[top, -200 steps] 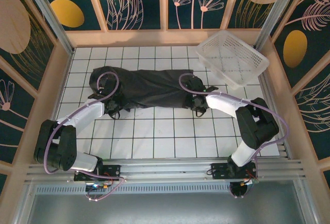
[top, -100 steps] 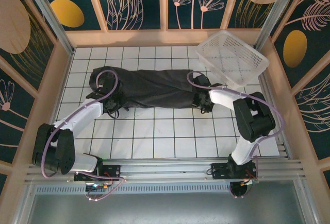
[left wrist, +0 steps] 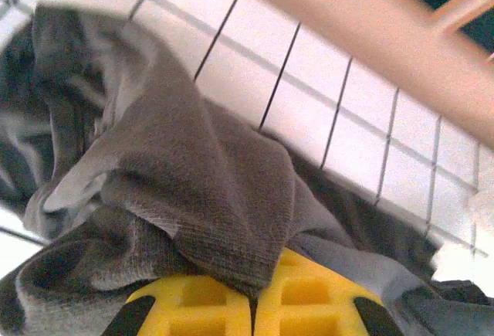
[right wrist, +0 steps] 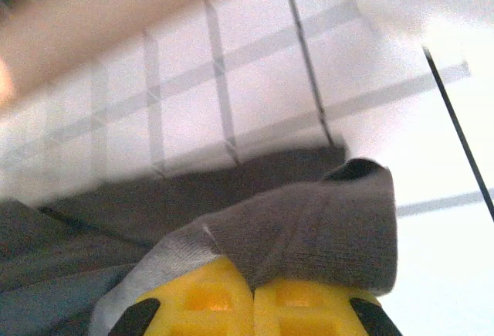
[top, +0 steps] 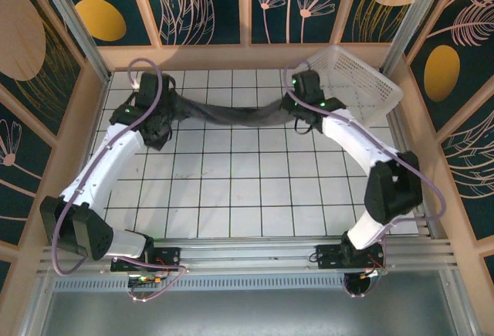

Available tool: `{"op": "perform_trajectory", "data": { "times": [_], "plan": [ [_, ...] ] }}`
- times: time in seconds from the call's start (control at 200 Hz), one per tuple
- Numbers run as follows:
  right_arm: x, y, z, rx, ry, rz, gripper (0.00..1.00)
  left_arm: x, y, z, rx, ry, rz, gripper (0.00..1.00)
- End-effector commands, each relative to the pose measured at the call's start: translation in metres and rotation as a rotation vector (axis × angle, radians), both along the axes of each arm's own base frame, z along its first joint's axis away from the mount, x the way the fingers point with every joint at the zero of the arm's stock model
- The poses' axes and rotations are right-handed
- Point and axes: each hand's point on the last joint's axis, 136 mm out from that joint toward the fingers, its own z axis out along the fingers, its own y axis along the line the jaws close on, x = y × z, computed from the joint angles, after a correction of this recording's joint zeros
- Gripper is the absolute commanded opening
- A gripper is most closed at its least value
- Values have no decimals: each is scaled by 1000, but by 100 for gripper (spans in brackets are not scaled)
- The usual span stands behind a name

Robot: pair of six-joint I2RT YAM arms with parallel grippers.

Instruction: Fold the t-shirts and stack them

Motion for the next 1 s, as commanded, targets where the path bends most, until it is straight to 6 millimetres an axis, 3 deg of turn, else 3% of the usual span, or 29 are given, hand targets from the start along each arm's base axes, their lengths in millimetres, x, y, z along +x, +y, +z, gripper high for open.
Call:
{"op": "perform_trajectory", "data": {
  "times": [0.0,0.155,0.29,0.455,0.571,0.671,0.801,0.871,0.991],
  "plan": [
    [-4,-10,93,34,-231,2,0,-9,20,66,68,-140,45,0],
    [-31,-22,159,91,-397,10,0,-30,27,135,55,-320,32,0],
    [-70,-39,205,151,-539,6,0,-67,31,195,10,-523,-6,0],
    [-111,-63,244,202,-663,-26,0,-116,36,264,-71,-779,-43,4],
    [-121,-74,262,216,-711,-60,0,-125,41,293,-118,-860,-23,4],
    [-113,-78,272,223,-729,-98,0,-106,33,303,-141,-853,-28,4],
    [-70,-73,265,205,-679,-117,0,-54,32,284,-97,-740,55,1],
    [-34,-65,246,183,-618,-120,0,-20,37,265,-29,-659,126,0],
    [38,-49,192,161,-454,-92,0,51,49,210,50,-500,166,0]
  ]
}}
